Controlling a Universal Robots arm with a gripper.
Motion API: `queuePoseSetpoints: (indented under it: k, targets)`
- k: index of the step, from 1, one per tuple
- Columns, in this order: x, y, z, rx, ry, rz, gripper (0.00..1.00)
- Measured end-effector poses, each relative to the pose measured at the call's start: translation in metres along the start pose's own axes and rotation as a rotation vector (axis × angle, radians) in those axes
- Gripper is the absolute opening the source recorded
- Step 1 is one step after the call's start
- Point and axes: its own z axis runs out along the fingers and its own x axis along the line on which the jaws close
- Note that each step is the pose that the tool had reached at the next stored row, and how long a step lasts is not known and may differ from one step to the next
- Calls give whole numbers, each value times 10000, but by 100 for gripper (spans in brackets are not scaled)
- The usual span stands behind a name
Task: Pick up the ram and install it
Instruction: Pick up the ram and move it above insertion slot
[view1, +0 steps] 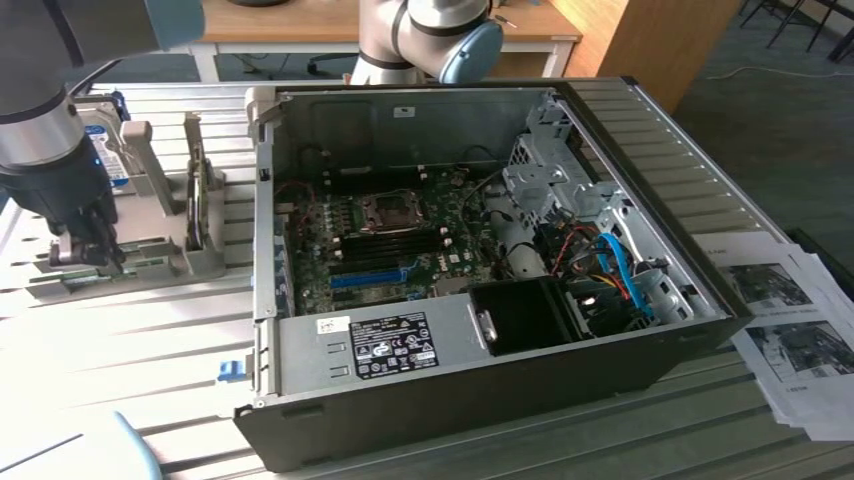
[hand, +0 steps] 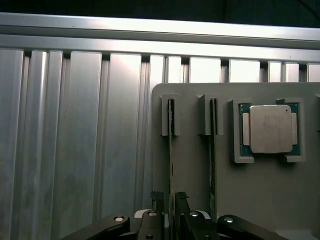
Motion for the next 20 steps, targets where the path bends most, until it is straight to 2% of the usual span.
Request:
queuePoseSetpoints:
  k: [20]
  targets:
    - [1, -30, 34, 0, -15, 0, 23]
